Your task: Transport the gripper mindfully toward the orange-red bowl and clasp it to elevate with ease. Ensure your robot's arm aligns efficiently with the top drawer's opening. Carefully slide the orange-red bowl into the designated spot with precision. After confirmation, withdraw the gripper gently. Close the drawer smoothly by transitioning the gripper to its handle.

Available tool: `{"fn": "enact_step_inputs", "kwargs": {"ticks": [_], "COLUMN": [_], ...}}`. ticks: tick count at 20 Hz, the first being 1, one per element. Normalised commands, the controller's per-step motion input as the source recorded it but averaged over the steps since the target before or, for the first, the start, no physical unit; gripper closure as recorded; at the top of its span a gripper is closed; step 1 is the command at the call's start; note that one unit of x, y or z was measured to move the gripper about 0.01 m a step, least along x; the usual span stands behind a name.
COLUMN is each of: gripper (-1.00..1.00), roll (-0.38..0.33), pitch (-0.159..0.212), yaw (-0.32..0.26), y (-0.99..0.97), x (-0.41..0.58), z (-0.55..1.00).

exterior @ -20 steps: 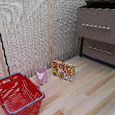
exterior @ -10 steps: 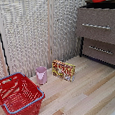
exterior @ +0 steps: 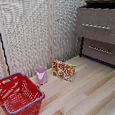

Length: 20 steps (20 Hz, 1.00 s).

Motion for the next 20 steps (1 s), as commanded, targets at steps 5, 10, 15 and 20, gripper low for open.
{"fn": "enact_step_inputs", "kwargs": {"ticks": [5,10,15,20], "gripper": [-1.0,-1.0,-1.0,-1.0], "roll": [-0.103,-0.144,-0.181,-0.233], "pitch": [-0.024,0.007,0.062,0.083], "yaw": [0.17,0.253,0.225,0.177], "y": [0.18,0.01,0.06,0.13], "x": [0.0,0.0,-0.02,-0.117], "z": [0.07,0.04,0.01,0.0]}}
